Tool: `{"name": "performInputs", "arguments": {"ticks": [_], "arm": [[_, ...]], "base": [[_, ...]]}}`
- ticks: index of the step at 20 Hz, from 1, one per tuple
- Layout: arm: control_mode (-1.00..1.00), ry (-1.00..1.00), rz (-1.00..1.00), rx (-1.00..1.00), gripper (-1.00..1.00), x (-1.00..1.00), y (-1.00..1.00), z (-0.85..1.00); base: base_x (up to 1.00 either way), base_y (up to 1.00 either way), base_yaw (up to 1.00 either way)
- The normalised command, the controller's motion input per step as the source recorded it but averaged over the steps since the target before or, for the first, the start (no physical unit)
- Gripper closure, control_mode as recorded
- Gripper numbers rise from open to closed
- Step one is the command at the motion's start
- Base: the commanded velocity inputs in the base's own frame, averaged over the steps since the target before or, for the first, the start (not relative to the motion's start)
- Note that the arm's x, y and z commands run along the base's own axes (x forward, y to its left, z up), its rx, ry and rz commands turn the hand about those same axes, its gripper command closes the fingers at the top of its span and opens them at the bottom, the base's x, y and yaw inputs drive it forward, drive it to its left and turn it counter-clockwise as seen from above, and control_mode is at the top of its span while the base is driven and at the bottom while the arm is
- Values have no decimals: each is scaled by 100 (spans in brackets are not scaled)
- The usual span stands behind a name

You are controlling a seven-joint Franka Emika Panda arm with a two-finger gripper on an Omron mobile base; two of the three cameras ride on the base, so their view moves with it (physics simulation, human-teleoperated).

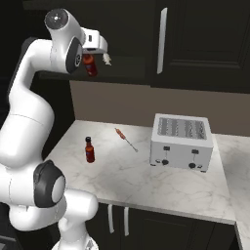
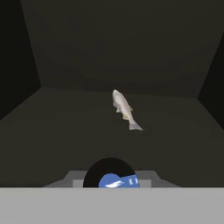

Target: Pick the condiment bottle and condiment bottle from the counter and place them in the cabinet.

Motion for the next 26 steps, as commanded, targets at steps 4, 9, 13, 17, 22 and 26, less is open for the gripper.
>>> {"name": "performInputs", "arguments": {"ticks": [4, 9, 13, 17, 22, 26], "arm": [[-100, 1, 0, 0, 100, 23, 0, -14], [-100, 0, 0, 0, 100, 25, 0, -14], [-100, 1, 0, 0, 100, 21, 0, -27], [-100, 0, 0, 0, -100, 0, 0, -21], [-100, 0, 0, 0, -100, 0, 0, -10], [-100, 0, 0, 0, -100, 1, 0, -14]], "base": [[0, 0, 0], [0, 0, 0], [0, 0, 0], [0, 0, 0], [0, 0, 0], [0, 0, 0]]}}
